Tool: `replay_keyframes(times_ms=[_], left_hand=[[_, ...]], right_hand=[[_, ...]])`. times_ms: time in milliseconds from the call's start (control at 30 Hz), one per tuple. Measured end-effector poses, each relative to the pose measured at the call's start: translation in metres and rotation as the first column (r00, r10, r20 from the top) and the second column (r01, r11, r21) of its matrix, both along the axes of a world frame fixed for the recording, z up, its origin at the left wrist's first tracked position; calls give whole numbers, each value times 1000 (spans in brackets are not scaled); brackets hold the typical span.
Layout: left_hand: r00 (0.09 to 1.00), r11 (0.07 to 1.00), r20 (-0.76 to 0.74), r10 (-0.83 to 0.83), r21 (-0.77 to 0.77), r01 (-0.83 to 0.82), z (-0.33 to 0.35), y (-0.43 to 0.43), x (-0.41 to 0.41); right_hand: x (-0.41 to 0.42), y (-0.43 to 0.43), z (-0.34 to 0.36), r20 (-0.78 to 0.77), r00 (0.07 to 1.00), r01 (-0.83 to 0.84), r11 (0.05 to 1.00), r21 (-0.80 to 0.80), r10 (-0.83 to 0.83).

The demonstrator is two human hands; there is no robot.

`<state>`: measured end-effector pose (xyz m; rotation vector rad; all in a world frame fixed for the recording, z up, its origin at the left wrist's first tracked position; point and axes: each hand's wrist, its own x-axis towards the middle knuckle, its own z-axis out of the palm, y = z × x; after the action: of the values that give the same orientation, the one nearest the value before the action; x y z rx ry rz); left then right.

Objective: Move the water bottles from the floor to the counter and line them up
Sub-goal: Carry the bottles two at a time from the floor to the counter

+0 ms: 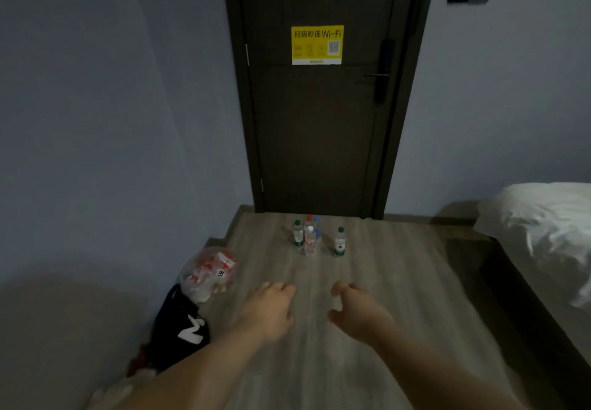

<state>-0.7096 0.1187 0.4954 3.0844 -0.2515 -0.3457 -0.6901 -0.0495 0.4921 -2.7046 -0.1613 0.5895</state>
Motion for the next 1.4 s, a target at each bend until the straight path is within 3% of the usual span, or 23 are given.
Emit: replay_keyframes(times_ms=[533, 833, 1067, 1400], left_hand=[[1000, 990, 8, -14, -143, 15, -24, -20, 357], [996, 988, -93, 15, -153, -29, -61, -53, 517], [971, 967, -196, 135, -190, -172, -105, -100, 626], [871, 907, -356, 338, -124, -402, -142, -128, 703]], right_hand=[[329, -17, -24, -56, 998, 26, 999, -43, -28], [484, -54, -54, -130, 990, 44, 999, -13, -46], [620, -106, -85, -184, 978, -115, 991, -64, 102], [745, -131, -130, -395, 881, -317, 945, -83, 261]])
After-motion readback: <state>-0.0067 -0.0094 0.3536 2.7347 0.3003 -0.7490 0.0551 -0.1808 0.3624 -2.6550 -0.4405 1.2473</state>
